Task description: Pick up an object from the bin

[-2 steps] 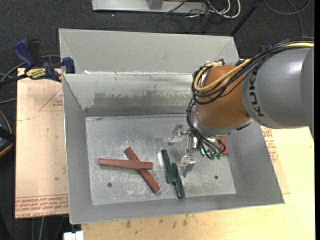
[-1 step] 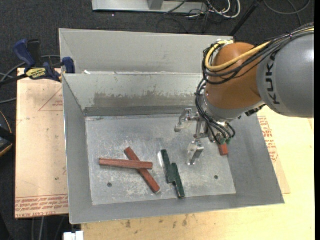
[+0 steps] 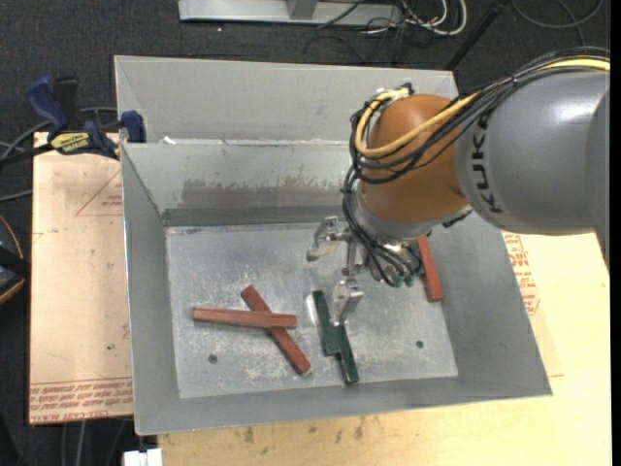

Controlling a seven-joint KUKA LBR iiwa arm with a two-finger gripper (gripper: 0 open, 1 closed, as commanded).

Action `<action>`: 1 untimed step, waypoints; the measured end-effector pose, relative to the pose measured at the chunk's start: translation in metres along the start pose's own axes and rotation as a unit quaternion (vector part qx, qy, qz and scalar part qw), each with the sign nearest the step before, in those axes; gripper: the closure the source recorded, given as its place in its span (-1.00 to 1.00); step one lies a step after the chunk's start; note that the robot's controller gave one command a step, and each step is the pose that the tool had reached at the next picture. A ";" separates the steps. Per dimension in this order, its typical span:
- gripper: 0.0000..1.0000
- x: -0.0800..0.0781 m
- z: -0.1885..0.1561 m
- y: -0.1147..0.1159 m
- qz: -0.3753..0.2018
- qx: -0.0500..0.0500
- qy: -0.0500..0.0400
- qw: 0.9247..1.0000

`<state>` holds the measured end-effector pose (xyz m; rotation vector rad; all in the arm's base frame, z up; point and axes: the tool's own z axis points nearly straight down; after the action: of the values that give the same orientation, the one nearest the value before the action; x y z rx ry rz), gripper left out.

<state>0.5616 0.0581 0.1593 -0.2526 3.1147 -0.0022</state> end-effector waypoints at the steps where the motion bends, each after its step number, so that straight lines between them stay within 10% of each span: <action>1: 1.00 -0.019 0.075 -0.012 -0.005 -0.005 -0.012 1.000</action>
Offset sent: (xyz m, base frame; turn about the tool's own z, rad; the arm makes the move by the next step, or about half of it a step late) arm 0.0000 0.0000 0.0000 0.0000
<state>0.5831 0.0492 0.0848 -0.2662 3.0899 0.0147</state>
